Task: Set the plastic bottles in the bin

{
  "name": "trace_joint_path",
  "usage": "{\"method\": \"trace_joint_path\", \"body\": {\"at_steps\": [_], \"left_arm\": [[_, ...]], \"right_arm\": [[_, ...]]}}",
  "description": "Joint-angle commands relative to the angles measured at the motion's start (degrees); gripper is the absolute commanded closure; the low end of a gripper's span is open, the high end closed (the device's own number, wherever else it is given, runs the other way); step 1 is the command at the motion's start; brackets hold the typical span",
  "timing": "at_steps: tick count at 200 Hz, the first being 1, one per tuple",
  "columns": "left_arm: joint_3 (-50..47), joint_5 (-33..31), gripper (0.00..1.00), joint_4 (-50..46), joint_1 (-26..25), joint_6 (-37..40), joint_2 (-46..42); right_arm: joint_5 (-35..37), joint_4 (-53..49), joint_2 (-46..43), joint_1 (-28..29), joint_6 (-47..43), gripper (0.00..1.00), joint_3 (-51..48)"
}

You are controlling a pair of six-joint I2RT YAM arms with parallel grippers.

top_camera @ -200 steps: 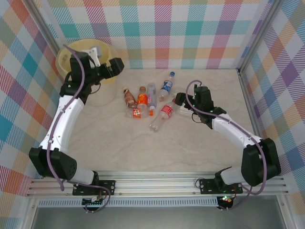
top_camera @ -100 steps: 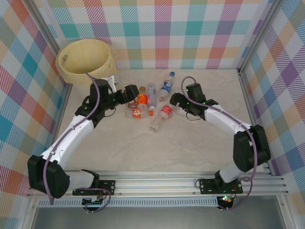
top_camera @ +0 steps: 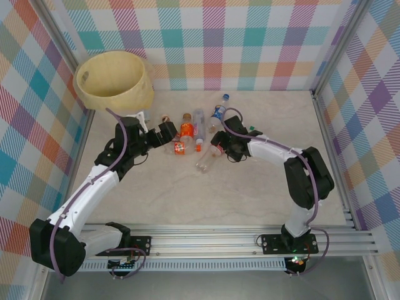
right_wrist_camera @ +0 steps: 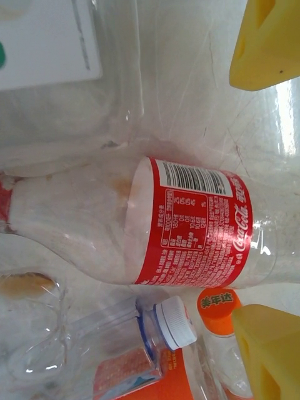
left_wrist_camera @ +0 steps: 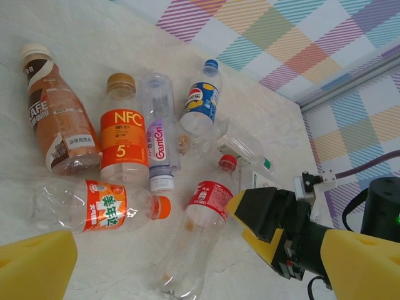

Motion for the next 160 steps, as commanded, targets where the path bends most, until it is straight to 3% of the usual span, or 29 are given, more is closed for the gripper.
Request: {"method": "trace_joint_path", "body": {"at_steps": [1,26,44,108,160], "left_arm": [[-0.58,-0.66,0.0,-1.86,-0.56,0.79,-1.28],[-1.05,-1.35,0.0,-3.57,-0.55,1.02,-2.08],[-1.72,-2.05,0.0,-4.2,-0.55,1.09,-2.49],[-2.73,-1.07,0.0,-4.48,-0.55,1.02,-1.81],[-2.3,2.35,0.0,-4.16,-0.51,1.65,0.16]], "right_arm": [[1.63,-1.54,2.69,0.66,2.37,0.13,3.84],[3.3,-3.69,6.31,1.39,2.3,0.15,7.48],[6.28,-3.35,7.38,2.0,2.81,0.21,8.13],[7.49,-5.28,15.27,2.55,1.93,0.34,14.51],[8.66,0.1,11.04,3.25,-2.74,0.48,11.77]]}}
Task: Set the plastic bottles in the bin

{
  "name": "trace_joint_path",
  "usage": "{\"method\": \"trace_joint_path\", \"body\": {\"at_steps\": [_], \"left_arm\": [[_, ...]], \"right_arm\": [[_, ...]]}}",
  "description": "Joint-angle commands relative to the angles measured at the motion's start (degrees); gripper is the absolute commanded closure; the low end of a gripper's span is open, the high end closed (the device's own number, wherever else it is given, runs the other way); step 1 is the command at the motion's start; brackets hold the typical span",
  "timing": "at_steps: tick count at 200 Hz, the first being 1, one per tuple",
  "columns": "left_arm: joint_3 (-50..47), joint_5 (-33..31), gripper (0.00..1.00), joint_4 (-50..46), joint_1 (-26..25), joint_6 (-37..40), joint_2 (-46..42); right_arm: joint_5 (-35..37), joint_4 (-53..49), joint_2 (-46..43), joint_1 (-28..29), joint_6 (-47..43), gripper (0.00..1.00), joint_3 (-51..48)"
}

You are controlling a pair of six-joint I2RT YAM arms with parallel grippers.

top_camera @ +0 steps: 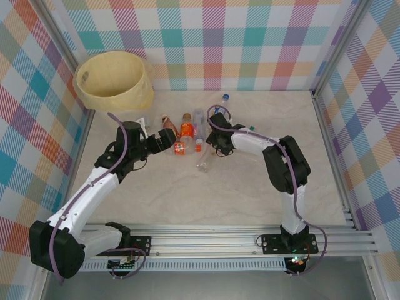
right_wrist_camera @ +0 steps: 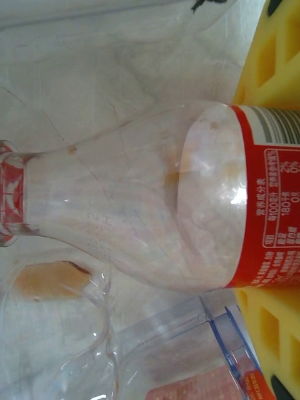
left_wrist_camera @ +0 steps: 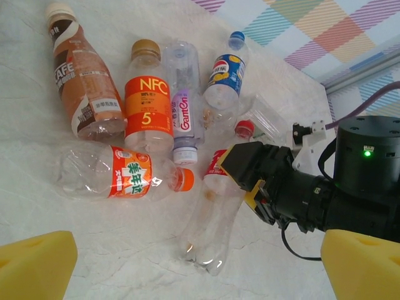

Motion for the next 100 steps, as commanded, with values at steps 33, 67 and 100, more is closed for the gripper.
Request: {"method": "trace_joint_path", "body": {"at_steps": [33,67,100], "left_arm": [[1.16,9.81,0.0,1.25,-0.64,5.82,3.54],[2.79,14.72,0.0,2.78,-1.67,10.83,6.58],[1.79,12.48,0.0,8.13,-2.87,11.79,8.02]], "right_arm": [[2.65,9.46,-9.88,1.23,-6.97,0.58,-6.97],[0.97,18.5,-16.4,1.64,-9.46,0.59,-12.63],[-2.96,27.38,-21.36,1.73,-10.62,0.6,-16.94]]}}
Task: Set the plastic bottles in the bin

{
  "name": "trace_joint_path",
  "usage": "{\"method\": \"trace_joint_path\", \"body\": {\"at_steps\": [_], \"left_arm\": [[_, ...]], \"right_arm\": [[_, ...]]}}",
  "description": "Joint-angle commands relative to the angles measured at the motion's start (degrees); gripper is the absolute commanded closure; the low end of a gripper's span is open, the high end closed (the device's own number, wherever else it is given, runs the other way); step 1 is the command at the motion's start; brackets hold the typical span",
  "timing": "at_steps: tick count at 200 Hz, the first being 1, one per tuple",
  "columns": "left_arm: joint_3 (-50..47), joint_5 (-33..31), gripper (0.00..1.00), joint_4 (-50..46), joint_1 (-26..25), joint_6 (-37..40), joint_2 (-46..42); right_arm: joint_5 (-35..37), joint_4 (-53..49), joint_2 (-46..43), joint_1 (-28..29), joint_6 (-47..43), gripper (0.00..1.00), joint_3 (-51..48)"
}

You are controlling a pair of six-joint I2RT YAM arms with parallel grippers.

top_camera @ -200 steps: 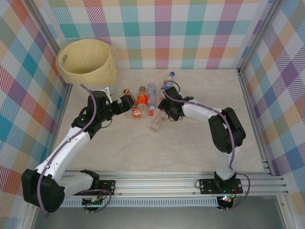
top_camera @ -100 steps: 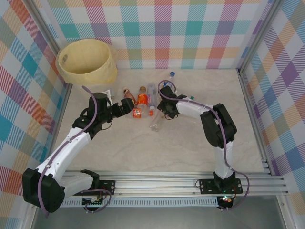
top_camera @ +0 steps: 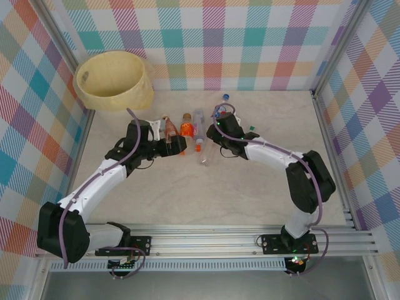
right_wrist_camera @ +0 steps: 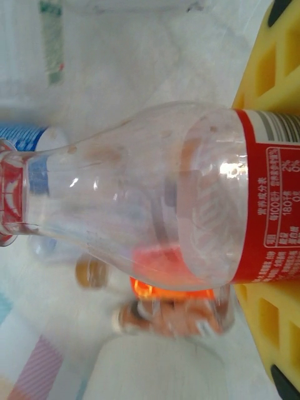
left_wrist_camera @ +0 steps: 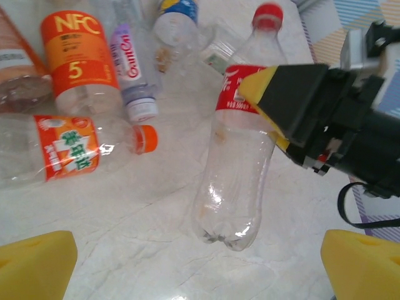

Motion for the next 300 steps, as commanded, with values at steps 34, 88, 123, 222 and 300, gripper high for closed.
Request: {"method": "trace_joint_path", "body": {"at_steps": [34,88,123,222,300], "left_arm": [[1.3,-1.74,0.0,7.38,-3.64,5.57,0.35],[8.32,3.62,0.0,0.38,-7.57,14.95,5.53],[10.9,5.52,0.0,1.99,-7.68,16.26,9.13],[12.01,3.11,0.1,2.14,-7.68,17.64,14.65],[9.33,4.63,0.49,5.92,-7.51,17.92,13.83]], "right_arm": [[-7.28,15.78,-6.25,0.77,-3.59,0.6,-4.03],[-14.17,21.31,-6.12,2.35,-4.81,0.6,-2.62],[-16.06,21.27,-6.19,3.43,-6.01,0.6,-1.2],[-18.83,24.86,-6.96,3.51,-1.99,0.59,-1.59],[-20.44,23.01,-7.6,3.45,-1.99,0.5,-0.41]]}}
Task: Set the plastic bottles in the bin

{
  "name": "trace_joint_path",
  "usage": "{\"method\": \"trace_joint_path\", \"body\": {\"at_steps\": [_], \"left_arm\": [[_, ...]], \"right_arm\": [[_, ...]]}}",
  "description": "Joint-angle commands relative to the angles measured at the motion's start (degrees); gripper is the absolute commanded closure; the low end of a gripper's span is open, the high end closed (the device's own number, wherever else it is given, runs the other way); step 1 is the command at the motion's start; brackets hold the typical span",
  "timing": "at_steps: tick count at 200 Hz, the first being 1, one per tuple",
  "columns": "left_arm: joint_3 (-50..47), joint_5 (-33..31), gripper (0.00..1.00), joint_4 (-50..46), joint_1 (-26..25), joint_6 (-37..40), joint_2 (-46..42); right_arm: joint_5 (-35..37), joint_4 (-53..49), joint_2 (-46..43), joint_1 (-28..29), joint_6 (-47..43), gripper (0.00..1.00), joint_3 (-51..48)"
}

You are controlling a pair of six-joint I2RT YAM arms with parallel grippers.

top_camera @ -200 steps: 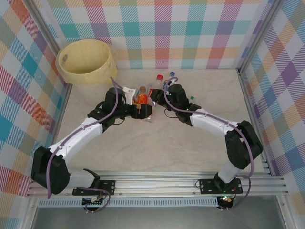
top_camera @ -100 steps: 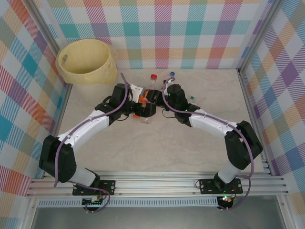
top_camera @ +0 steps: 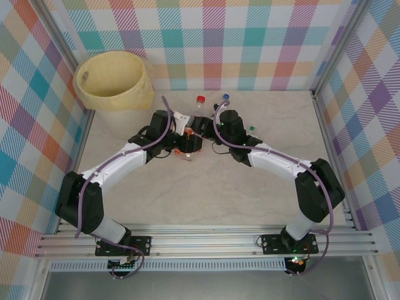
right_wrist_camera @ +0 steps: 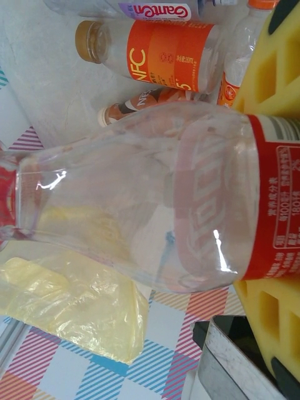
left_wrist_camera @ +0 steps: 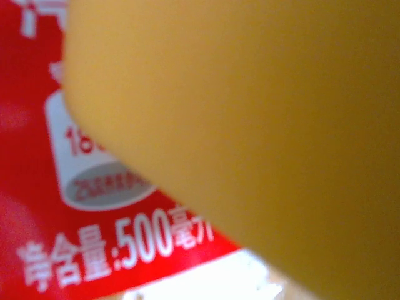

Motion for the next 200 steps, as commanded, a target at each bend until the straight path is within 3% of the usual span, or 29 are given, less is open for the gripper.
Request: {"method": "trace_joint_path", "body": {"at_steps": [1,36,65,132,200], "left_arm": [[-1.67,2.04,0.5,3.02,-0.19,1.59,-1.28],[-3.96,-0.73,0.52,5.43,0.9,-0.31,-3.06],[-5.99,-0.77,0.53,7.22,2.5,-1.73,-5.01],[-7.61,0.15,0.57,8.49,4.41,-3.44,-7.58],[-8.12,2.75,0.58,10.84,9.0,-7.09,-11.7]], "right_arm": [[-3.21,1.56,-2.53,0.26,0.49,0.5,2.79],[-4.52,-3.77,-4.18,-0.81,-1.21,0.3,4.63],[-5.83,-5.71,-6.68,-3.11,-1.16,0.2,3.9],[-20.82,0.01,-9.32,-7.42,-3.71,0.0,2.15],[-29.45,3.5,-12.39,-11.24,-9.86,0.0,0.65]]}}
